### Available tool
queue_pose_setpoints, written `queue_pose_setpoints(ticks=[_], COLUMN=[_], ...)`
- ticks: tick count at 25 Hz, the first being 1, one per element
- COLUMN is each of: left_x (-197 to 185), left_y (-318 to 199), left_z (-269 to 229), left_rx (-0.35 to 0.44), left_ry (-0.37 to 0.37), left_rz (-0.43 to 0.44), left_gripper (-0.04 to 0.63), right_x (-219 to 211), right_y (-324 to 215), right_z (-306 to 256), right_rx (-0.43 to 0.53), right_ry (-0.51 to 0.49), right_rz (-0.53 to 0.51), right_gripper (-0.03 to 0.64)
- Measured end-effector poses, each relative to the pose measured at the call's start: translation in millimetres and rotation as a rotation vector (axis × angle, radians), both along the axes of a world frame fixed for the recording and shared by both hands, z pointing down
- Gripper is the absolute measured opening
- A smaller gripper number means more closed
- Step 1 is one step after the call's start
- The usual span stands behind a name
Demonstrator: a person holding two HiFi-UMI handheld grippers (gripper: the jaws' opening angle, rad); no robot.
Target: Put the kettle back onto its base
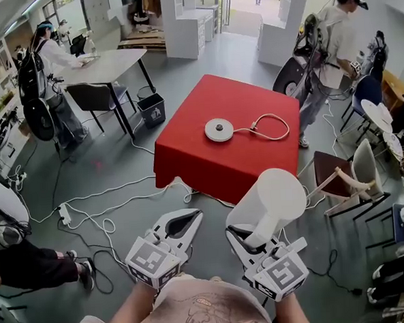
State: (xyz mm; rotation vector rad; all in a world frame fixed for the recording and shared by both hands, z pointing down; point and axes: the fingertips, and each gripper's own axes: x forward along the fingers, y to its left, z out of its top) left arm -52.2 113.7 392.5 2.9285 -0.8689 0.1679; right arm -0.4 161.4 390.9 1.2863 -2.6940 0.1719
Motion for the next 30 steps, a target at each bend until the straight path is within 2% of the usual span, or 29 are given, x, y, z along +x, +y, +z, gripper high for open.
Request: queue_pose_setpoints(ticks=[7,13,17,22,30], left_x=[4,13,16,15,26], left_y=[0,-15,-34,-60,-127], left_z=[1,7,8,11,23], left_rx=[-0.013,-0.006,0.004,-0.022,-0.040], left_ry=[-0.003,0.003,0.002,0.013,0.003], left_rz=[-0.050,-0.010,0.003,0.007,0.013], left_gripper=[-0.003,-0.003,-0.003,-0.003,-0.003], right_x=[14,20,22,19,28], right_y=[-2,-16,-33,-60,-120], right_z=[2,7,11,13,19], right_rx=[0.002,0.000,-0.009,-0.020,-0.028], right_ry=[0.011,0.002,0.005,-0.007,-0.029], right_rz=[-0.024,-0.019,-0.012,-0.013,0.005], right_gripper=[0.037,0.037,0.037,0.037,0.038])
